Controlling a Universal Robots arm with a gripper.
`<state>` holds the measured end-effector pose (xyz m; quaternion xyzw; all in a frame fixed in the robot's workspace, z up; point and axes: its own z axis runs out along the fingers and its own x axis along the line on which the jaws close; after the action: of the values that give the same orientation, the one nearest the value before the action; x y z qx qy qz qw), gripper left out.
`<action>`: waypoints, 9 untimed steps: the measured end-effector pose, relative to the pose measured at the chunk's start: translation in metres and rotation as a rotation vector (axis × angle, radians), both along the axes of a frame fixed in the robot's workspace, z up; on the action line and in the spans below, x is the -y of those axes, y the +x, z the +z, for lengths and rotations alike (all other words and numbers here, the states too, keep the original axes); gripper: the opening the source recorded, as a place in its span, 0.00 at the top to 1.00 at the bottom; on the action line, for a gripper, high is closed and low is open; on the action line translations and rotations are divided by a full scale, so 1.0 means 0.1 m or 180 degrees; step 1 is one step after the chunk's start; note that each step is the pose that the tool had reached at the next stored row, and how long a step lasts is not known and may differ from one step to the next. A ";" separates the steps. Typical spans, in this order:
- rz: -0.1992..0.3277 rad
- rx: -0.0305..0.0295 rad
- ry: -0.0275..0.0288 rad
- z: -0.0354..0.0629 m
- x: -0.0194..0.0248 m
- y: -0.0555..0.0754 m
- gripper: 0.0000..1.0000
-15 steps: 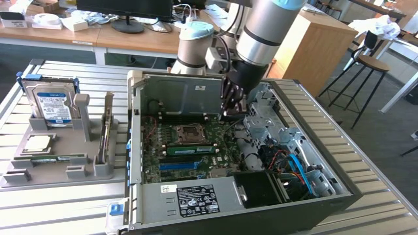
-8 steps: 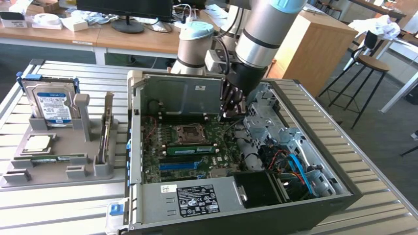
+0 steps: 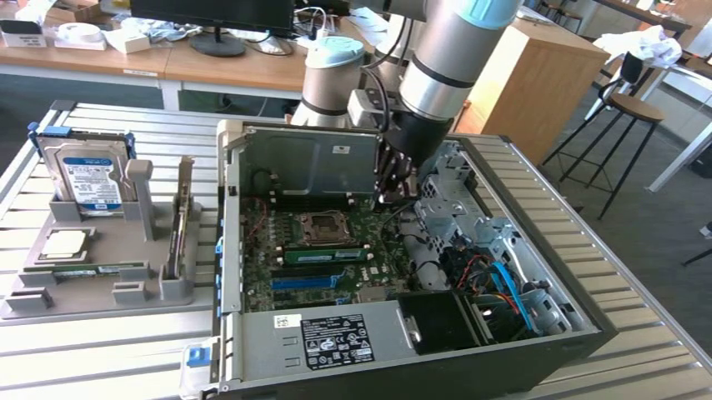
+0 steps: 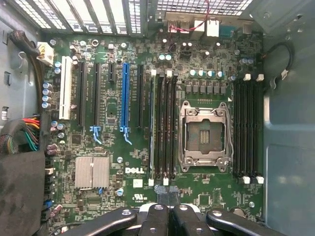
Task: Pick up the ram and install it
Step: 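Press down the ram until it locks into place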
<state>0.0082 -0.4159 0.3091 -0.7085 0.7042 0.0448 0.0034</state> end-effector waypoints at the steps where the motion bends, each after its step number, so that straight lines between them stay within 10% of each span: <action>1: 0.0000 0.0000 0.0000 -0.011 0.000 0.00 0.90; 9: 0.0000 0.0000 0.0000 -0.176 0.000 0.00 0.90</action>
<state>0.0082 -0.4159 0.2914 -0.7085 0.7042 0.0447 0.0034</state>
